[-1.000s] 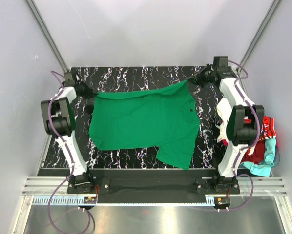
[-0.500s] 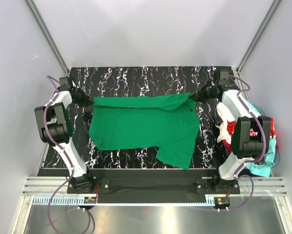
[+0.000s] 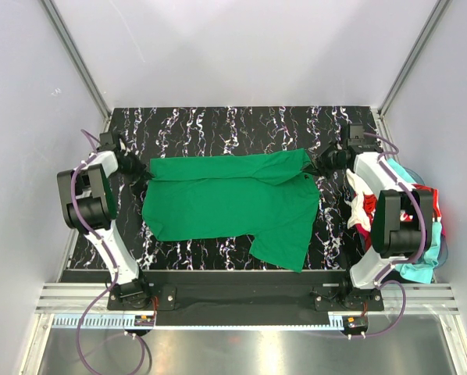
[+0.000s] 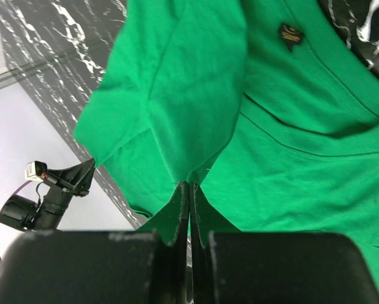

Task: Fold and stack the t-shirts
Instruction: Fold the tshirt

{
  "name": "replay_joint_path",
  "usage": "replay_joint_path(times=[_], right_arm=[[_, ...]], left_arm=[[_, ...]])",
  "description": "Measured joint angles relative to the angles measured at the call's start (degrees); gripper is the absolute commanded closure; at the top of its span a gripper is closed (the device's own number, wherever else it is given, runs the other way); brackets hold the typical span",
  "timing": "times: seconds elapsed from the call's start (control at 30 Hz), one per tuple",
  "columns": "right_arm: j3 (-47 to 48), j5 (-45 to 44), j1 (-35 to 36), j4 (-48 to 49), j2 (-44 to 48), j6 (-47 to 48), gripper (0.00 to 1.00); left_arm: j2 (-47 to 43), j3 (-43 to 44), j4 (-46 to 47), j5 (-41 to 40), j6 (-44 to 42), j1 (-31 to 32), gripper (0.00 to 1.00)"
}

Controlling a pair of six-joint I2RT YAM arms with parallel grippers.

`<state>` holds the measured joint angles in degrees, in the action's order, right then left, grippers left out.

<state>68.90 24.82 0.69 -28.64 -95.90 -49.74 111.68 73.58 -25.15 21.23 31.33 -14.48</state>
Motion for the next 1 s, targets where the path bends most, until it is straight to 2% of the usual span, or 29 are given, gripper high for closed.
replay_joint_path(times=[1.0], right_arm=[[-1.66,-1.88,-0.02,-1.64,0.04,2.71,1.0]], left_arm=[[1.33,0.46,-0.9,-2.12,0.46,0.02,0.99]])
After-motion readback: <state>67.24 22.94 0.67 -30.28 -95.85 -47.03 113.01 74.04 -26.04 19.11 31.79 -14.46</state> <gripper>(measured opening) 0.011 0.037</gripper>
